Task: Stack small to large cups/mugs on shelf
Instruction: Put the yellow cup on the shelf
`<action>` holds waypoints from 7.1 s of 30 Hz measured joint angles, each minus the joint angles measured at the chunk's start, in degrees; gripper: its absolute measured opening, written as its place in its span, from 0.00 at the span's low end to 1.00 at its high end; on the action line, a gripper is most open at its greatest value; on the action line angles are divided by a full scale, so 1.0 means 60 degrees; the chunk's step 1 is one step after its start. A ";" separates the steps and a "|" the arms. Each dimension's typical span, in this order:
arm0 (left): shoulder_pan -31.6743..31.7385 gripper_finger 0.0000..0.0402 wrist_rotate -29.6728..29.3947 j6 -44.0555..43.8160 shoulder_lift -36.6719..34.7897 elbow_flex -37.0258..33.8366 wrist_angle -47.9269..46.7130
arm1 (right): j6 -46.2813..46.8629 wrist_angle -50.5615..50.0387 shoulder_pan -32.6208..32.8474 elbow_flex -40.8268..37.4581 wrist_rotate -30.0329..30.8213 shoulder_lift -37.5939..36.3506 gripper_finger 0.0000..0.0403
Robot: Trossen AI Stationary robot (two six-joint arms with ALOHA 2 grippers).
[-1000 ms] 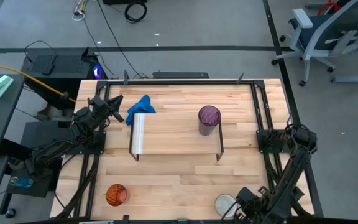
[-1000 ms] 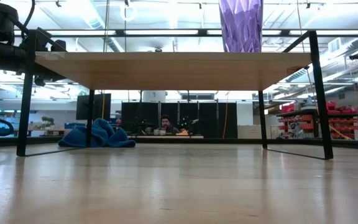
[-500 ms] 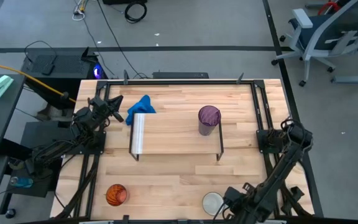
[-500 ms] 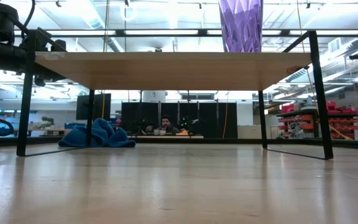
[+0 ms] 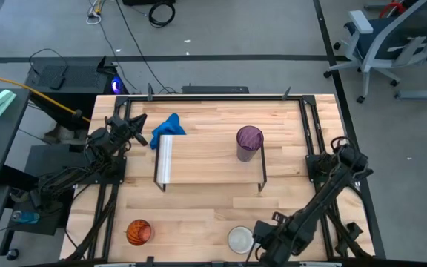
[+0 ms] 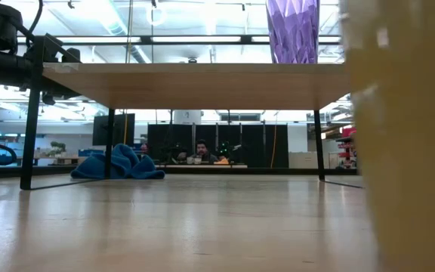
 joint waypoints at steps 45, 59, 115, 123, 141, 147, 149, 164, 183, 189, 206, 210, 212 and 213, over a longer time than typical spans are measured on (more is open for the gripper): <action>0.0000 0.10 0.0423 -0.0178 -0.0003 0.0000 -0.0058 | -0.2053 0.1189 -0.0605 0.0003 0.0138 -0.0277 0.12; 0.0000 0.09 0.0515 -0.0246 0.0000 0.0000 -0.0069 | -0.3390 0.2205 -0.0908 0.0002 -0.0100 -0.0266 0.07; 0.0000 0.11 0.0751 -0.0093 0.0000 -0.0004 -0.0106 | -1.0986 -0.1773 -0.3071 0.4094 -0.1541 0.1303 0.34; 0.0003 0.11 0.0750 -0.0151 0.0000 -0.0004 -0.0109 | -1.1045 -0.1732 -0.3064 0.4098 -0.1541 0.1424 0.34; 0.0000 0.12 0.0747 -0.0065 0.0000 -0.0004 -0.0109 | -1.1846 -0.1247 -0.3118 0.4102 -0.2027 0.2089 0.34; 0.0004 0.11 0.0746 -0.0066 0.0004 -0.0004 -0.0112 | -1.2165 -0.1157 -0.3305 0.4102 -0.2011 0.2138 0.34; 0.0004 0.11 0.0743 -0.0066 0.0004 -0.0004 -0.0113 | -1.2239 -0.1145 -0.3380 0.4102 -0.2015 0.2138 0.34; 0.0000 0.12 0.0743 0.0022 0.0004 -0.0004 -0.0113 | -1.2385 -0.0895 -0.3370 0.4095 -0.2273 0.2138 0.32; 0.0002 0.12 0.0743 0.0015 0.0004 -0.0003 -0.0113 | -1.2130 -0.0954 -0.3378 0.3880 -0.2306 0.2135 0.24; 0.0000 0.12 0.0743 0.0022 0.0004 -0.0003 -0.0113 | -1.2133 -0.0905 -0.3381 0.3880 -0.2299 0.2135 0.24; 0.0002 0.11 0.0743 0.0007 0.0004 -0.0001 -0.0115 | -1.2130 -0.0927 -0.3381 0.3880 -0.2250 0.2123 0.05; 0.0003 0.10 0.0743 0.0005 0.0004 -0.0002 -0.0113 | -1.2009 -0.0923 -0.3381 0.3880 -0.2242 0.2116 0.03; 0.0000 0.10 0.0747 0.0006 0.0004 -0.0003 -0.0115 | -1.1964 -0.0916 -0.3392 0.3880 -0.2248 0.2116 0.03; 0.0003 0.10 0.0743 0.0004 0.0004 -0.0001 -0.0116 | -1.1969 -0.0913 -0.3399 0.3880 -0.2241 0.2116 0.03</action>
